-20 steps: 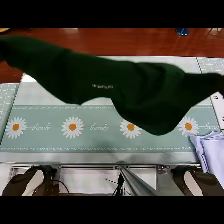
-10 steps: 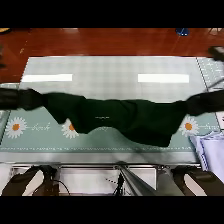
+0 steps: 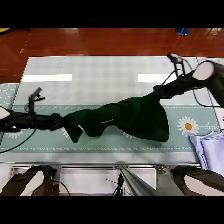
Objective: Fold the shirts.
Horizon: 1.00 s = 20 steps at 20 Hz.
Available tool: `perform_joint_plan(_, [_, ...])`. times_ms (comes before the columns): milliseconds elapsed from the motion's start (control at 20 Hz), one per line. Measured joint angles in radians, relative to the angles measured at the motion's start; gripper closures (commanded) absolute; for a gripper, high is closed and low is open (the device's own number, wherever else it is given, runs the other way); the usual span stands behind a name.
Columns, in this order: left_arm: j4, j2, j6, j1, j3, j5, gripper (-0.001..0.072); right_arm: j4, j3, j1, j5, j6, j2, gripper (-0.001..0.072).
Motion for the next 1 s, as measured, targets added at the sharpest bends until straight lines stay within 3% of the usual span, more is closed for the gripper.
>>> perform_joint_plan(50, [0.004, -0.015, 0.008, -0.001, -0.026, 0.003, 0.0683, -0.001, 0.000, 0.002, -0.005, 0.009, -0.026, 0.0680])
perform_joint_plan(100, [0.006, -0.029, 0.015, -0.001, -0.045, 0.006, 0.0684, -0.002, 0.000, 0.002, -0.009, 0.013, -0.048, 0.0558])
perform_joint_plan(200, [0.006, -0.046, 0.028, -0.001, -0.068, 0.015, 0.0683, -0.004, 0.010, 0.002, -0.006, 0.008, -0.071, 0.0226])
perform_joint_plan(400, [0.009, -0.060, 0.043, -0.001, -0.087, 0.018, 0.0683, -0.030, 0.081, -0.026, 0.142, -0.074, -0.066, 0.0204])
perform_joint_plan(550, [0.009, -0.063, 0.050, -0.001, -0.091, 0.019, 0.0684, -0.134, 0.086, -0.106, 0.251, -0.095, -0.009, 0.0203])
perform_joint_plan(600, [0.010, -0.063, 0.051, -0.001, -0.092, 0.018, 0.0683, -0.156, 0.059, -0.151, 0.275, -0.098, 0.020, 0.0185])
perform_joint_plan(650, [0.010, -0.064, 0.053, -0.001, -0.092, 0.018, 0.0683, -0.159, 0.018, -0.198, 0.293, -0.101, 0.049, 0.0110])
perform_joint_plan(1000, [0.010, -0.064, 0.073, -0.001, -0.093, 0.014, 0.0683, 0.102, -0.469, -0.447, 0.277, -0.264, 0.266, 0.0104])
